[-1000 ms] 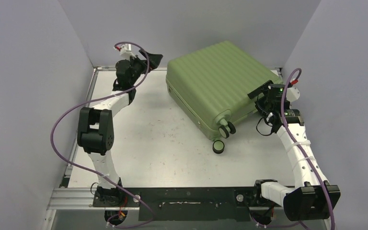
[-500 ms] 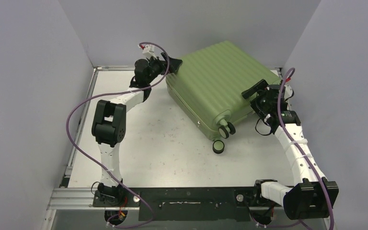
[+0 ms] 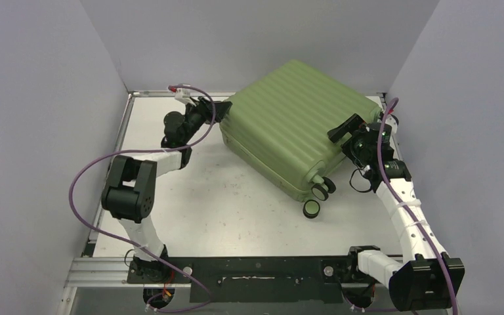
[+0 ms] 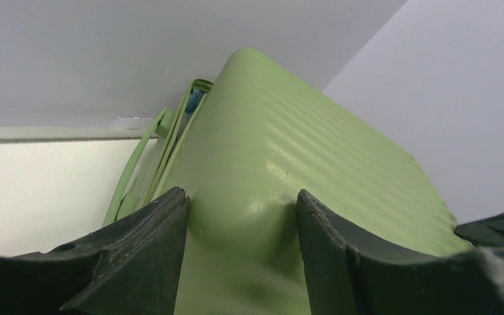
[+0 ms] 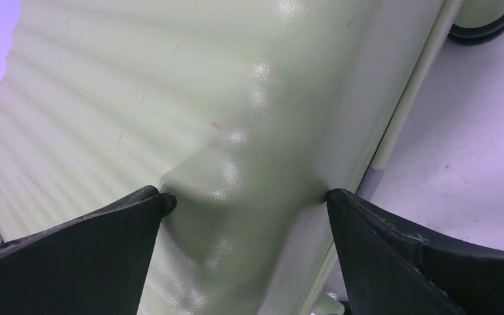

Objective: Pack the luggage
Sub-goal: Move the luggage to the center of the board.

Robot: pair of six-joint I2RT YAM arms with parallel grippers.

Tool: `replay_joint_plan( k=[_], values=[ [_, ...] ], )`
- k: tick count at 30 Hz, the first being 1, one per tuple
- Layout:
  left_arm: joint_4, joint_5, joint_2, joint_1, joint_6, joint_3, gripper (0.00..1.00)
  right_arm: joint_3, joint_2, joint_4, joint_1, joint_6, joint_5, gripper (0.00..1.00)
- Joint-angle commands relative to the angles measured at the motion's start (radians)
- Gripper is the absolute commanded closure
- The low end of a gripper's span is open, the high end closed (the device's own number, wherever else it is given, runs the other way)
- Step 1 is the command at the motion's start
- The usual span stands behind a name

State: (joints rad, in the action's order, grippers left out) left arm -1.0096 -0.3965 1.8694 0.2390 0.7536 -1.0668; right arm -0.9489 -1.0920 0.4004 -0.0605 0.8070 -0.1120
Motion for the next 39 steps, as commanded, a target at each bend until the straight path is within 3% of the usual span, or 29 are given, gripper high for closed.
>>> replay_joint_plan(
  k=[1, 8, 12, 15, 18, 19, 20, 21, 23, 30, 34, 39],
  values=[
    [0.061, -0.169, -0.166, 0.079, -0.031, 0.234, 0.47, 0.054, 0.015, 0.078, -0.039, -0.071, -0.057, 0.03],
    [0.303, 0.001, -0.456, 0.106, -0.160, 0.445, 0.61, 0.065, -0.013, 0.041, -0.047, -0.134, -0.100, 0.03],
    [0.427, 0.197, -0.645, 0.199, -0.228, 0.560, 0.77, 0.055, -0.076, -0.002, -0.075, -0.173, -0.147, 0.04],
    [0.542, 0.352, -0.818, 0.255, -0.256, 0.612, 0.83, 0.006, -0.129, 0.017, -0.125, -0.186, -0.105, 0.05],
    [0.639, 0.491, -0.964, 0.246, -0.265, 0.613, 0.68, -0.016, -0.109, 0.030, -0.159, -0.187, -0.016, 0.04],
    [0.672, 0.528, -0.992, 0.241, -0.279, 0.589, 0.56, -0.017, -0.086, 0.031, -0.160, -0.187, 0.004, 0.03],
    [0.701, 0.556, -1.001, 0.232, -0.299, 0.555, 0.36, -0.017, -0.067, 0.034, -0.157, -0.186, 0.018, 0.03],
    [0.727, 0.572, -0.993, 0.219, -0.307, 0.513, 0.21, -0.018, -0.050, 0.044, -0.155, -0.183, 0.030, 0.02],
    [0.759, 0.559, -0.939, 0.178, -0.316, 0.425, 0.04, -0.021, -0.019, 0.065, -0.151, -0.174, 0.053, 0.01],
    [0.497, 0.221, -0.562, -0.055, -0.161, 0.242, 0.03, 0.023, 0.048, 0.128, -0.115, -0.007, 0.052, 0.00],
    [0.420, 0.098, -0.330, -0.086, -0.126, 0.101, 0.03, 0.057, 0.042, 0.139, -0.047, 0.067, -0.015, 0.00],
    [0.355, -0.009, -0.156, -0.065, -0.075, -0.027, 0.03, 0.091, -0.014, 0.070, -0.013, 0.081, -0.107, 0.00]
  ],
)
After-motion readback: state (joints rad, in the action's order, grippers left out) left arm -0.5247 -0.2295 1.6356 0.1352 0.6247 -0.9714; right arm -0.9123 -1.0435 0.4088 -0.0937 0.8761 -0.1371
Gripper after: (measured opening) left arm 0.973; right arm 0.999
